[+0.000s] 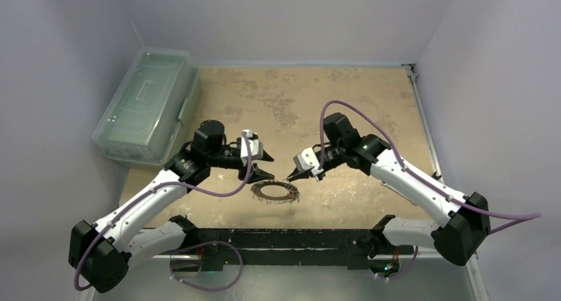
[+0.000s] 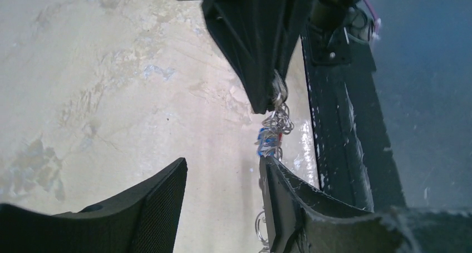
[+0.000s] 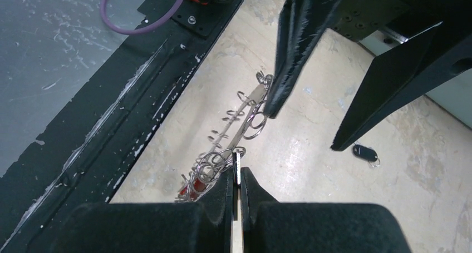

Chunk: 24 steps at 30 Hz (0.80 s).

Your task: Remove the keys from the keyring

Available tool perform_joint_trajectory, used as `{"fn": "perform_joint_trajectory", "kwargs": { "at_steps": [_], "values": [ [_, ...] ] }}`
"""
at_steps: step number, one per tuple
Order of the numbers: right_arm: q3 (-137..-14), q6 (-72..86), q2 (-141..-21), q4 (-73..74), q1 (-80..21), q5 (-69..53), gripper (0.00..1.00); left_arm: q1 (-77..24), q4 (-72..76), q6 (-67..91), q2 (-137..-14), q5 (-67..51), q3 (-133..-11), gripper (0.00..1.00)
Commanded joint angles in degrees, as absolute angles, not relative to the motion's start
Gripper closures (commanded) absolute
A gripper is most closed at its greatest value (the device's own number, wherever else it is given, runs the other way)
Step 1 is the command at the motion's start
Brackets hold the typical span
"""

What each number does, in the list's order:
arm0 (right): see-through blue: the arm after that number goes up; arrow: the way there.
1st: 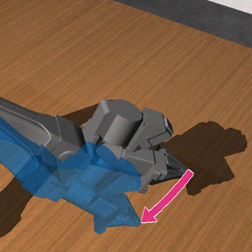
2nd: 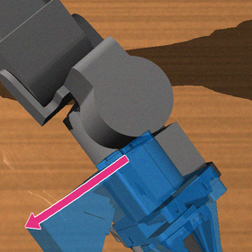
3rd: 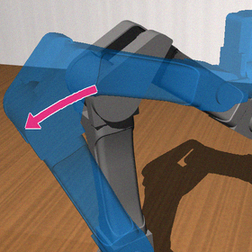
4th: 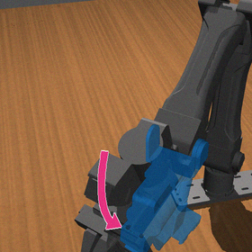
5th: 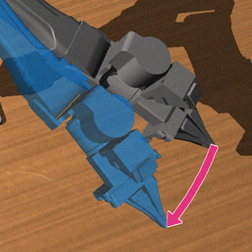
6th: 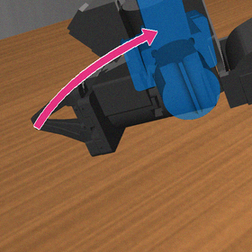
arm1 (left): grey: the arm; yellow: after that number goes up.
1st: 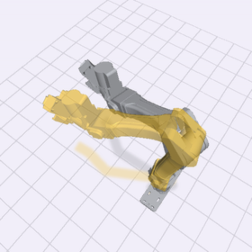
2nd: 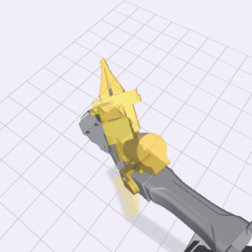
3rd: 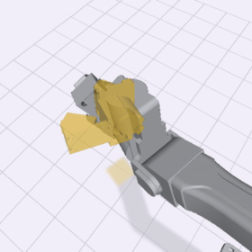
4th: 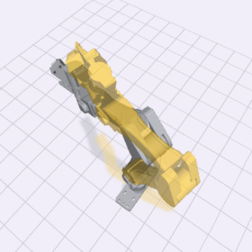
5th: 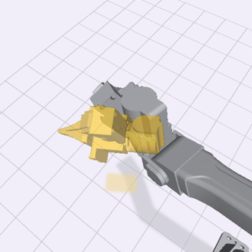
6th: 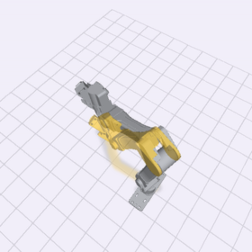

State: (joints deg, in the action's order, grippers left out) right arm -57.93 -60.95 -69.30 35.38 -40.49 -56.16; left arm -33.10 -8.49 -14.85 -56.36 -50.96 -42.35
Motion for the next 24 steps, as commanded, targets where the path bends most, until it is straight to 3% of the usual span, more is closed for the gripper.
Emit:
{"fn": "perform_joint_trajectory", "kwargs": {
  "at_steps": [1,13,21,24],
  "values": [
    [-61.4,-62.7,-69.6,35.8,-40.8,-58.4,1.0,-37.2,-15.4,-32.9,-58.5,-53.1,-46.7,0.48],
    [-62.7,-62.5,-71.1,35.8,-41.2,-57.9,1.0,-44.9,-8.4,-27.9,-62.2,-49.4,-45.9,0.53],
    [-62.7,-61.6,-70.7,34.8,-41.2,-57.0,1.0,-45.1,-2.1,-16.9,-61.3,-50.8,-43.8,0.72],
    [-62.9,-60.7,-70.3,34.4,-41.1,-55.9,1.0,-45.1,-3.8,-17.0,-60.6,-51.1,-43.2,0.89]
  ]
}}
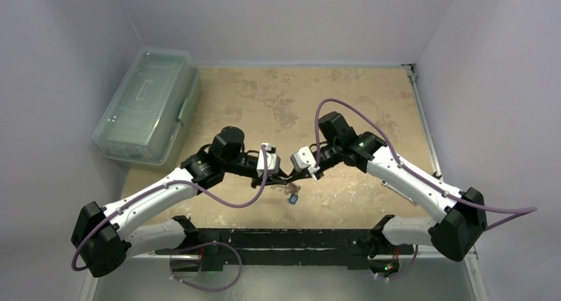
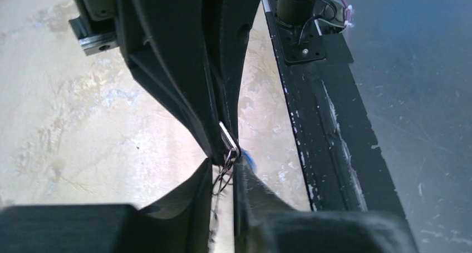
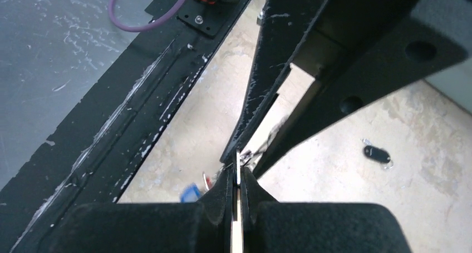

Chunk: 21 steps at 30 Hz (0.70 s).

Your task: Remove the keys from the keyring

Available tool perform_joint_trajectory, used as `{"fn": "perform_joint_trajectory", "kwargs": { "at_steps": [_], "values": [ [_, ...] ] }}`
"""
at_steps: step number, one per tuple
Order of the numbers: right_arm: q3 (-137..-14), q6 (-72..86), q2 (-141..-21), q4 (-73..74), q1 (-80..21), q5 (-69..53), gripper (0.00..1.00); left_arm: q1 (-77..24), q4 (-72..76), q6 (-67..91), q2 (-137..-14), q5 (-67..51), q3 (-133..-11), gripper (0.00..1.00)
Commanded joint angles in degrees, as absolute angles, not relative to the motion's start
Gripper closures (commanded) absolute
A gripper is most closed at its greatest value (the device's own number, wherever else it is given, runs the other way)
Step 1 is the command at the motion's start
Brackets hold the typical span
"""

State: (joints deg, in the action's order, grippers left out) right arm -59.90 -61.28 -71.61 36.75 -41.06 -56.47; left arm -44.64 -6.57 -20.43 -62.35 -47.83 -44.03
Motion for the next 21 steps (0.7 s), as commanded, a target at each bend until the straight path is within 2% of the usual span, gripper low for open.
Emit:
{"fn": "perform_joint_trajectory", "kwargs": {
  "at_steps": [1,2,9,15,21],
  "values": [
    [-63.0,-60.6,-70.3,34.4,-41.1,-55.6,1.0,-45.1,-5.0,-17.7,-60.4,-50.9,-43.2,0.97],
    [-63.2,-60.4,-70.1,34.5,-41.1,-55.5,1.0,-45.1,-6.0,-18.4,-60.2,-50.6,-43.2,1.0],
    [-64.0,-59.9,-69.1,35.2,-39.4,-55.1,1.0,-44.7,-12.2,-20.1,-58.1,-46.7,-45.0,1.0],
    [-58.8,-58.8,-68.1,31.9,-38.6,-50.0,1.0,-38.9,-5.9,-6.7,-55.5,-51.2,-45.5,1.0],
    [-53.7,-57.0,-69.2,25.1,-38.3,-45.4,1.0,-38.6,-1.1,2.5,-53.2,-52.6,-46.5,1.0]
  ]
}}
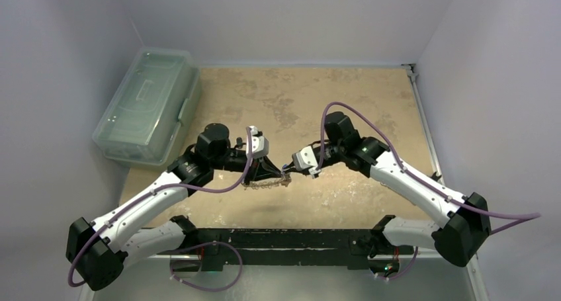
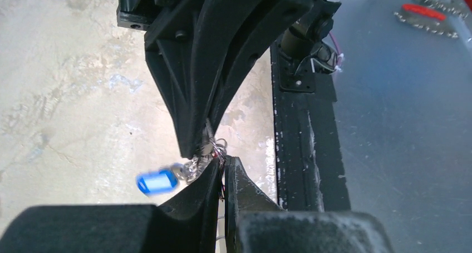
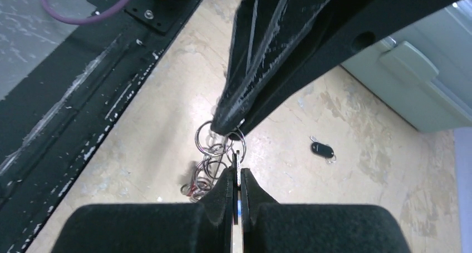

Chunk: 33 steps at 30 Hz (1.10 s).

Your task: Remove the keys from the keyring

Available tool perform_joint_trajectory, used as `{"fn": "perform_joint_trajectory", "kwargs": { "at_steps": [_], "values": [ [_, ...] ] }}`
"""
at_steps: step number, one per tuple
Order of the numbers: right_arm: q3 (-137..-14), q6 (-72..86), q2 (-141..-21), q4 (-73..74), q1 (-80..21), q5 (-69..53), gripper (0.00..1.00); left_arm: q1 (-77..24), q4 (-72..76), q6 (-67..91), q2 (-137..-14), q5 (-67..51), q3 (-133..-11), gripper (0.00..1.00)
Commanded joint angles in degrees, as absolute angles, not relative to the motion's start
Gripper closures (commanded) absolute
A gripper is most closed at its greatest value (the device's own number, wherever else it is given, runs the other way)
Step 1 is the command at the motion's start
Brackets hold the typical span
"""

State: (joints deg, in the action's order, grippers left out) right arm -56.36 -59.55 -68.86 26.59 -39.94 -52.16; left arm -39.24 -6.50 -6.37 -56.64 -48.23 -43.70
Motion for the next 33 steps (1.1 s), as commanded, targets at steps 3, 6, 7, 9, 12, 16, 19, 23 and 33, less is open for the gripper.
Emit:
{"fn": "perform_joint_trajectory", "kwargs": {
  "at_steps": [3,6,7,9,12,16,19,23,33],
  "values": [
    [-53.7,-57.0,-70.3,24.6,-38.4,-45.6,1.0,-38.6,3.1,7.0,-53.0,-52.5,-46.8,1.0],
    [-53.1,-56.7,-71.3,23.9,-38.4,-45.5,1.0,-38.6,7.2,11.8,-53.4,-52.1,-46.5,1.0],
    [-52.9,-56.7,-71.6,23.7,-38.5,-45.7,1.0,-38.6,8.4,13.4,-53.5,-51.9,-46.5,1.0],
    [-53.0,-56.6,-71.9,23.4,-38.9,-46.8,1.0,-38.6,11.5,17.1,-53.7,-50.2,-45.7,1.0],
    [-53.0,-56.9,-72.2,23.5,-39.8,-48.7,1.0,-37.6,16.0,23.7,-54.2,-48.0,-43.9,1.0],
    [-53.0,-57.2,-71.9,23.2,-40.4,-49.2,1.0,-35.7,16.9,24.4,-55.0,-47.7,-42.5,1.0],
    [-52.9,-55.8,-71.4,22.2,-40.4,-49.6,1.0,-35.1,8.0,12.5,-54.5,-47.8,-43.8,1.0],
    [-53.5,-50.9,-71.4,20.2,-40.4,-51.3,1.0,-35.0,-2.1,1.6,-53.4,-44.4,-42.6,0.7],
    [-52.6,-34.5,-72.9,9.5,-40.3,-48.7,1.0,-37.2,2.7,0.3,-48.6,-34.9,-31.8,0.45]
  ]
}}
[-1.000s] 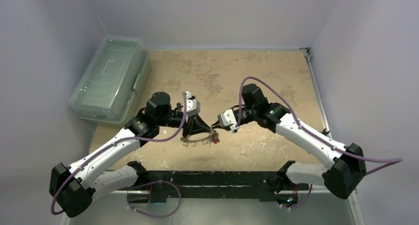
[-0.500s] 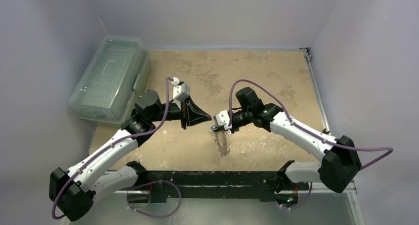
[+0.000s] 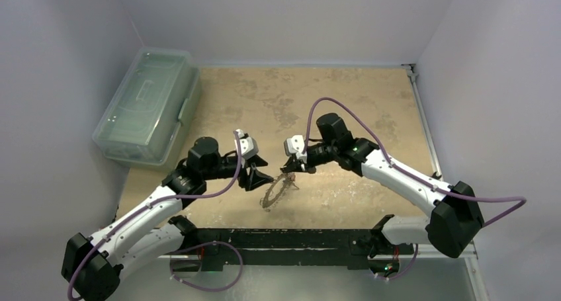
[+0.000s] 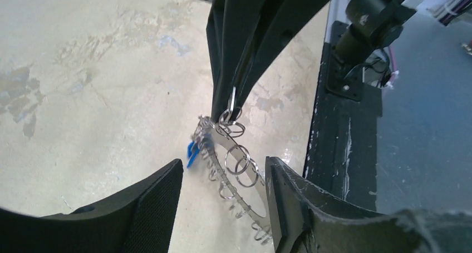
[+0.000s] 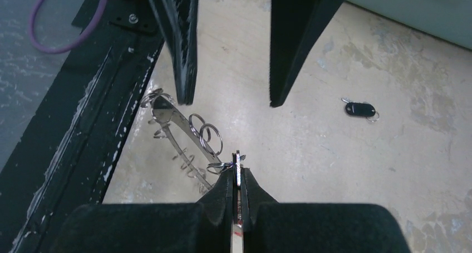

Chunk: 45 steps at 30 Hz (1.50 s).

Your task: Remove the keys from the keyring

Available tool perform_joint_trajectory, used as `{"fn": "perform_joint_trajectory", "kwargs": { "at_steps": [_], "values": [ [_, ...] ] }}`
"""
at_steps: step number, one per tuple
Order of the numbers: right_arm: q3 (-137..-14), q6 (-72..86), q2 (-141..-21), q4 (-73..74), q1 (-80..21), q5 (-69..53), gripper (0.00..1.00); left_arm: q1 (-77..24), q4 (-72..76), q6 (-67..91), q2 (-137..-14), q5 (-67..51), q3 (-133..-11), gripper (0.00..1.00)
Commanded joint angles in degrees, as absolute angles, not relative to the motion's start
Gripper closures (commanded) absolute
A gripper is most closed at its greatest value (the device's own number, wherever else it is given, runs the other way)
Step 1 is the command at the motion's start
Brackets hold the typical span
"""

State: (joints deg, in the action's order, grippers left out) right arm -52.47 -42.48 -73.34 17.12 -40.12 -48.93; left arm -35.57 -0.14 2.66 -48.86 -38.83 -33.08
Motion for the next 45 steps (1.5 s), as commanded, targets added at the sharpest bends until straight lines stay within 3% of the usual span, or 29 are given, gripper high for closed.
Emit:
{"fn": "perform_joint_trajectory", "kwargs": {
  "at_steps": [1,6,12,18,22,27,37,42,45],
  "values": [
    [-52.3,-33.0,-73.2,8.3,-40.3,-48.3,1.0,-37.8,2.9,0.3,-49.1,-34.0,-31.7,0.45],
    [-51.1,-26.9,-75.0,3.7,-40.3,-47.2,1.0,-42.5,7.2,-4.5,-49.5,-28.6,-29.4,0.48],
    [-49.8,-28.2,-76.4,2.3,-40.3,-50.2,1.0,-43.9,10.8,-23.7,-49.7,-31.3,-25.5,0.67],
    [-50.3,-31.8,-76.7,5.0,-40.3,-53.0,1.0,-43.9,14.6,-38.6,-48.6,-33.6,-20.5,0.73],
    [-50.9,-33.0,-77.0,6.4,-40.3,-54.2,1.0,-43.9,17.3,-41.4,-50.0,-33.3,-19.8,0.73],
    [-51.7,-33.2,-77.4,7.7,-40.3,-54.9,1.0,-44.1,21.3,-42.0,-50.1,-32.9,-18.2,0.55],
    [-52.3,-35.1,-77.7,9.5,-40.3,-56.8,1.0,-45.3,26.1,-40.8,-55.0,-35.5,-18.3,0.58],
    [-52.7,-36.6,-77.8,10.9,-40.3,-57.9,1.0,-45.8,27.2,-41.1,-56.0,-35.7,-18.4,0.75],
    [-53.1,-37.4,-77.8,11.9,-40.3,-58.0,1.0,-45.9,25.3,-41.3,-56.0,-36.4,-19.2,1.0]
  ]
}}
